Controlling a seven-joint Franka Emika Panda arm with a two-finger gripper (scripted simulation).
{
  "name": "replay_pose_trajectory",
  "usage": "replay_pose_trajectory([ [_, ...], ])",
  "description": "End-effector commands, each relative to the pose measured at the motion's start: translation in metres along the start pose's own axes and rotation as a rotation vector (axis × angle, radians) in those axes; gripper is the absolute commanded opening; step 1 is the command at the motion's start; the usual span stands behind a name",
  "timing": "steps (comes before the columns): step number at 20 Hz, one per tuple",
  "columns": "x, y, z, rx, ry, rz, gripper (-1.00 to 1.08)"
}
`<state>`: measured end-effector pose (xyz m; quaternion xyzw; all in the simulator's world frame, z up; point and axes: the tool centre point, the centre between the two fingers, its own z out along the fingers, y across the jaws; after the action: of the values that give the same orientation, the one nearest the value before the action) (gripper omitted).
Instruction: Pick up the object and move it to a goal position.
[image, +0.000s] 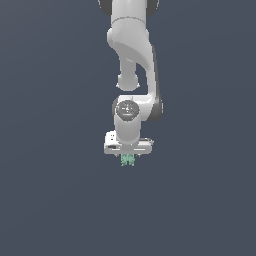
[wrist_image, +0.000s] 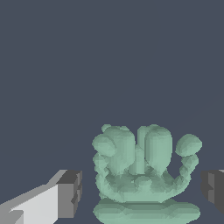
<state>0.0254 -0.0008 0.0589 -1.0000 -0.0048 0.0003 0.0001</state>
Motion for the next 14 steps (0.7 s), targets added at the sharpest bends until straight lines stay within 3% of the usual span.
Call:
replay_pose_trajectory([
  [1,-0.0001,0.0001,0.0114,0.000,0.000,0.000,1.00],
  [6,0.0012,0.0002,0.0180,0.000,0.000,0.000,1.00],
  [7,0.0012,0.0002,0.0180,0.000,0.000,0.000,-1.00],
  [14,0.0012,0.0002,0.0180,0.000,0.000,0.000,-1.00],
])
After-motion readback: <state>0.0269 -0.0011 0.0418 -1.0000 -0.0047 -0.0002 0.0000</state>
